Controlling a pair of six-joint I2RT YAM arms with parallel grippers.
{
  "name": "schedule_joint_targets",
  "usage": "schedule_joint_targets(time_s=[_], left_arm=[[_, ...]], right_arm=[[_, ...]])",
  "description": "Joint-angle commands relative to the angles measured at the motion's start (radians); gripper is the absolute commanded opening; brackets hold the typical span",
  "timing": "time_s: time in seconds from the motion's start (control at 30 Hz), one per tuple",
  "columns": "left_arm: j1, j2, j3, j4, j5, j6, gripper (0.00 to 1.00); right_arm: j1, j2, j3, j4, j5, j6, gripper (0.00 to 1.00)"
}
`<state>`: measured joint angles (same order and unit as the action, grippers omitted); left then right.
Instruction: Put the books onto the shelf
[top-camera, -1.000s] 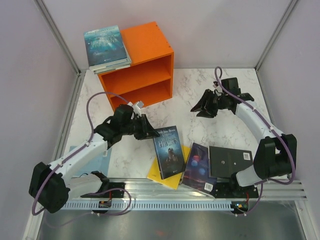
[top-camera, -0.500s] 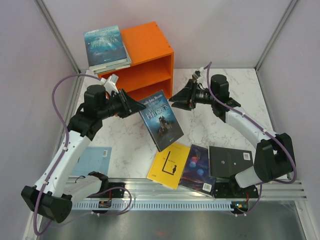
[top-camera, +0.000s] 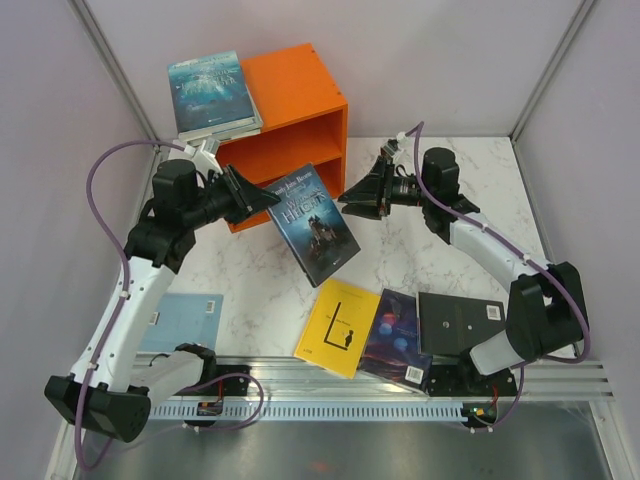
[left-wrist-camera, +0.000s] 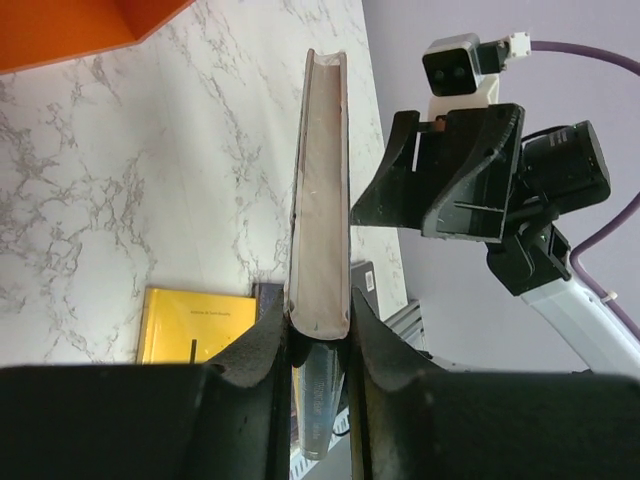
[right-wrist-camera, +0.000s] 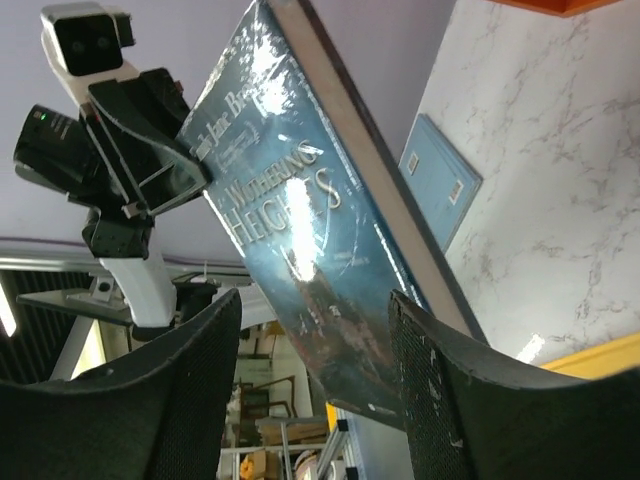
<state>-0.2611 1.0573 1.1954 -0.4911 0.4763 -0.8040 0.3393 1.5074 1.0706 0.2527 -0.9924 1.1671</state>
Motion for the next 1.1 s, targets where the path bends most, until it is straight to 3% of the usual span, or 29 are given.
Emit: schedule_joint_targets(time_s=[0.0,0.2,0.23,0.27,0.47,0.63,1.07], left_arm=[[0.023,-0.022,0.040,0.097,0.058,-0.012,0.02],[0.045,0.000,0.056,0.097,0.058,-0.012,0.02],[0.045,0.004,0.067,0.095,0.097,-0.481,0.02],[0.045,0.009,0.076,0.545,0.392,-0.488,0.02],[0.048,0.009,0.141,0.500,0.436,-0.465,0.02],[0.048,-0.011,0.165,0.367,0.444,-0.384,0.02],[0.048,-0.020,0.248,0.286,0.463,-0.353,0.02]], right_arm=[[0.018,-0.001,-0.021,0.220,-0.095,0.080,0.66],[0.089,0.028,-0.070,0.477,-0.153,0.267,0.69],[0.090,0.028,-0.077,0.480,-0.152,0.273,0.70],[0.089,0.028,-0.078,0.476,-0.149,0.261,0.70],[0.081,0.017,0.000,0.229,-0.101,0.083,0.70],[0.018,0.008,0.051,0.261,-0.091,0.123,0.70],[-0.098,0.028,0.046,0.359,-0.072,0.218,0.70]])
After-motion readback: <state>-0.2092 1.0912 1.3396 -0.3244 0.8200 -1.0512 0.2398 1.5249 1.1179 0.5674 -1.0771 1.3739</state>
